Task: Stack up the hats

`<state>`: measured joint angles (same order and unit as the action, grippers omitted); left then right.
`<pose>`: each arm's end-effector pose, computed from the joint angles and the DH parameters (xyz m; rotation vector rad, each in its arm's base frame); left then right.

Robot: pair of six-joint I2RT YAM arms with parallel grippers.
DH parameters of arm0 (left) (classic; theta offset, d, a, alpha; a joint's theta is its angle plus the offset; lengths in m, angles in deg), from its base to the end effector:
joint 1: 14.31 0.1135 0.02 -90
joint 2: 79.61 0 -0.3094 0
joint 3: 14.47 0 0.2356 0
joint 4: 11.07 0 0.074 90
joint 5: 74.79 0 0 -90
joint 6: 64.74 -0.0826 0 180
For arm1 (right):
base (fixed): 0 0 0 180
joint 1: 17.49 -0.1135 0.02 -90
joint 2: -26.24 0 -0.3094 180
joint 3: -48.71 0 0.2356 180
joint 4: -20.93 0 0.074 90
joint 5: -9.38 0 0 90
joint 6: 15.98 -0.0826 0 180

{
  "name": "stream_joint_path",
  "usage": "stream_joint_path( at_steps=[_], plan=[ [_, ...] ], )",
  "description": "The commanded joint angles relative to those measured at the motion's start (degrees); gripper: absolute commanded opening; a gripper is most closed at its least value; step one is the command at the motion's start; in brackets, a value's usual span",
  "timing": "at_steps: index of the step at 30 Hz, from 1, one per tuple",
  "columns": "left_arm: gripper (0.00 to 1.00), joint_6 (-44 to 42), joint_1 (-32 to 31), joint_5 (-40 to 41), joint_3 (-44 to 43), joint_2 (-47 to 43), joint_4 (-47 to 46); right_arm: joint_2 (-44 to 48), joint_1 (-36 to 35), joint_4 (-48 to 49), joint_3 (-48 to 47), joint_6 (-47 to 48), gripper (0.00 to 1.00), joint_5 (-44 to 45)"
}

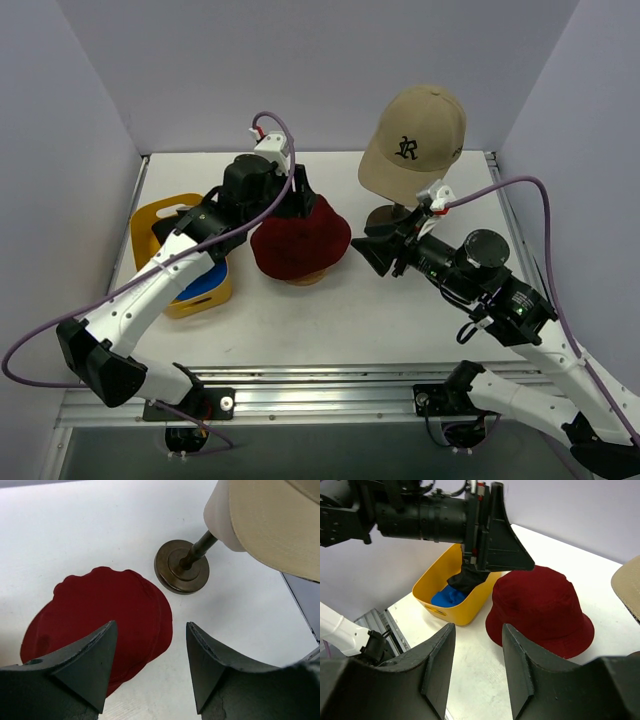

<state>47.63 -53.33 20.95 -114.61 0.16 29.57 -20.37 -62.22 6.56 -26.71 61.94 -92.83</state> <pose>0.2635 -0.2029 0.4459 0.2173 1.9608 -0.6162 0.1040 0.1276 0.4905 -0.5699 1.2692 0.9755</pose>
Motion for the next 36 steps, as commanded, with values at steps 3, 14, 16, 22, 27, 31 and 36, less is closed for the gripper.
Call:
stream_joint_path(
  at_steps=[3, 14, 16, 22, 27, 31, 36],
  plan=[
    [0.65, 2.9, -0.3, -0.7, -0.8, 5.2, -2.4, 1.6, -0.4, 0.8, -1.7, 0.2, 0.38, 0.9],
    [0.62, 3.5, -0.5, -3.4, -0.2, 11.6, -6.2, 3.9, -0.3, -0.2, -0.2, 1.6, 0.38, 1.9],
    [0.62, 3.7, -0.9, -3.6, 1.7, 11.2, -8.3, 4.2, -0.4, -0.2, -0.2, 2.0, 0.39, 2.3],
    [0.61, 3.9, -3.0, -3.0, 5.0, 8.1, -10.4, 4.5, -0.3, -2.1, -0.2, 2.1, 0.39, 2.5],
    [0.64, 4.4, -3.0, 1.4, 6.5, 0.0, -7.6, 4.4, -0.3, -2.0, 0.3, 2.1, 0.39, 2.6],
    [0.67, 4.6, -2.0, 7.6, 3.3, -7.2, -1.8, 4.1, -0.3, -1.6, 1.0, 1.9, 0.39, 2.0],
    [0.72, 6.4, 8.4, 18.3, -5.7, -10.5, 13.5, 4.3, -0.3, -1.3, 1.6, 1.9, 0.39, 1.4]
  ],
)
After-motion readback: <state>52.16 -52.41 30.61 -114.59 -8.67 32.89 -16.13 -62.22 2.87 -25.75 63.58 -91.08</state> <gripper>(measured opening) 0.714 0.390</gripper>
